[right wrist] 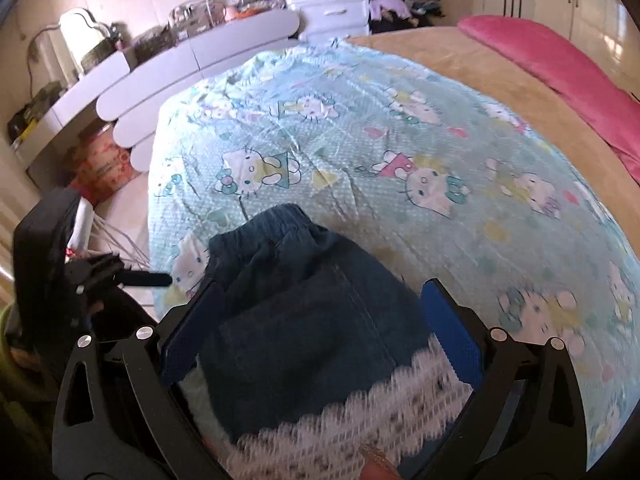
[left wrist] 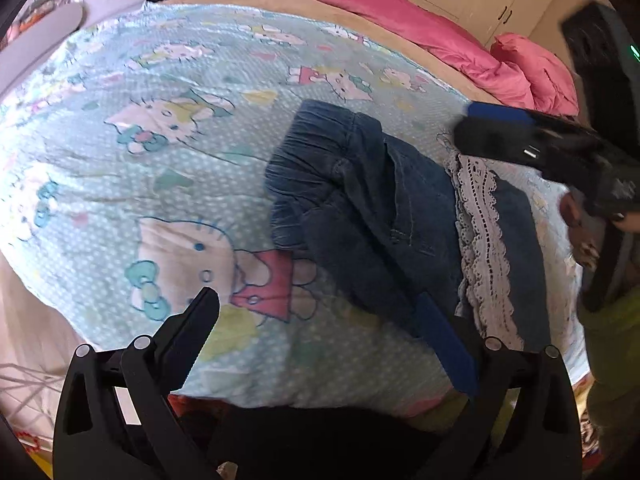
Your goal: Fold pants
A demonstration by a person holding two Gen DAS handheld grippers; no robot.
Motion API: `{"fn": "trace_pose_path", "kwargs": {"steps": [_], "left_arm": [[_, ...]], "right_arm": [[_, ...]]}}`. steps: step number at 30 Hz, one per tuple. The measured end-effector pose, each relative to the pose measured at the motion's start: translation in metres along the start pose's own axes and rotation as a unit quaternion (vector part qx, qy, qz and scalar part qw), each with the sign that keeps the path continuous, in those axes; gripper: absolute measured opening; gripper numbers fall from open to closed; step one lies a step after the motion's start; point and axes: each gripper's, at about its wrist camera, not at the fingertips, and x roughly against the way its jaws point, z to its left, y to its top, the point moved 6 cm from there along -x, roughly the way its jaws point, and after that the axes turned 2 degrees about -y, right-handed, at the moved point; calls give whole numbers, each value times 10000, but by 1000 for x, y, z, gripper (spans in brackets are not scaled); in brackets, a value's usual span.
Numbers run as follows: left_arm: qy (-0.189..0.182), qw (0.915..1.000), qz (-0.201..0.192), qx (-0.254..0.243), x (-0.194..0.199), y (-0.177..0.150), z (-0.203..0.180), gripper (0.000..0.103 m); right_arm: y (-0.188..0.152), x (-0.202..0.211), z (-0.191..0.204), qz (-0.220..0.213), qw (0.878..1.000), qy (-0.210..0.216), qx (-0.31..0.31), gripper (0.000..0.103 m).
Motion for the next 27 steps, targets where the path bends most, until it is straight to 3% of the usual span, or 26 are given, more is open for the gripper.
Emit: {"fn": "trace_pose_path", "kwargs": {"steps": [6,12,13,14,16,18,19,21,23,25,27], "left_arm": [[-145,9999,62,-68,-14,1,-7,98],[-432,9987,91,270,-25,4,-1,96],[-481,9984,52,300,-24,5,-1,90],[-485,9984,37,293,-25,6,0,78],[-504,9983,78,280,-28,6,1,73],[-576,9980,70,240,-29,7,-1,67],[-601,9979,71,216,-30,8,-2,65],[-648,9977,72,205,-31,8,-3,61],[-699,9973,34,225,-31,9,-5,60],[-813,9964,-26,236,-27,10,-8,56],[-972,9950,-55,204,-24,11,-16,55]], "right_arm": [[18,-39,5,378,9988,279,162,94],[29,-71,19,686,9945,677,404,94],[30,-76,20,734,9937,734,413,94],[30,-82,21,796,9929,780,416,94],[29,-94,23,916,9906,933,412,94],[25,-104,24,1036,9879,1091,381,83],[22,-108,26,1104,9854,1238,378,67],[18,-108,27,1038,9861,1206,482,57],[20,-94,22,818,9873,1312,374,34],[21,-71,15,476,9888,1385,304,25],[18,-49,7,180,9884,1498,183,25]]}}
